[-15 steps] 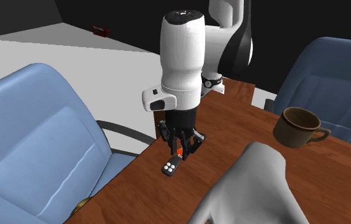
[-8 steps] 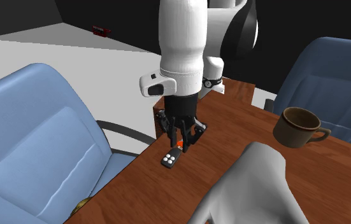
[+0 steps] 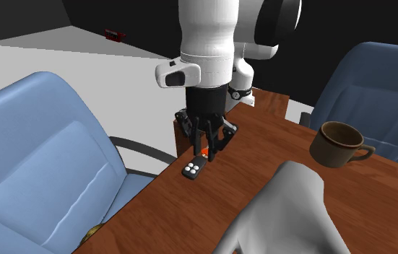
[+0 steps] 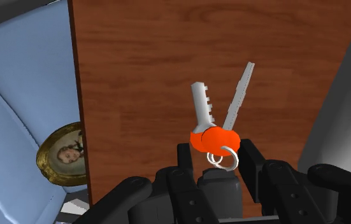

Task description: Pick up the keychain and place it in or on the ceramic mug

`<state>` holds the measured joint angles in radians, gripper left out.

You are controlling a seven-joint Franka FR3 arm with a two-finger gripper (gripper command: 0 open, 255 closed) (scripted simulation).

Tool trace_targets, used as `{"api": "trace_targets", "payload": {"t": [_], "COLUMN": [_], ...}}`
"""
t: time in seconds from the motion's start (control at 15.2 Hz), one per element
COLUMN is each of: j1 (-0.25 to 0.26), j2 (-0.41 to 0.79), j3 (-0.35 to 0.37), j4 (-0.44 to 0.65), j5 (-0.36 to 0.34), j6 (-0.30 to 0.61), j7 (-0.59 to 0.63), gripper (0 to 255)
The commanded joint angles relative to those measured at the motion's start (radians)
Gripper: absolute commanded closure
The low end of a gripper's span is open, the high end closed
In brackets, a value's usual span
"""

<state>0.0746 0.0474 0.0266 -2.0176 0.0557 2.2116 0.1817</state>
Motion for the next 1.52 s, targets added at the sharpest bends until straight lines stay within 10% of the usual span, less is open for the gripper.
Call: {"api": "trace_targets", "payload": {"t": [0.0, 0.73, 1.45], "j1": [-0.001, -0.001, 0.105], "j2": [-0.008, -0.041, -0.233], "j3": [-0.001, -0.001, 0.126], "j4": [0.018, 0.125, -0.08], "j5": [-0.001, -0.004, -0.011], "j6": [-0.026, -0.166, -0.144], "j7": [0.0, 0.007, 0.243], "gripper": [255, 255, 255]}}
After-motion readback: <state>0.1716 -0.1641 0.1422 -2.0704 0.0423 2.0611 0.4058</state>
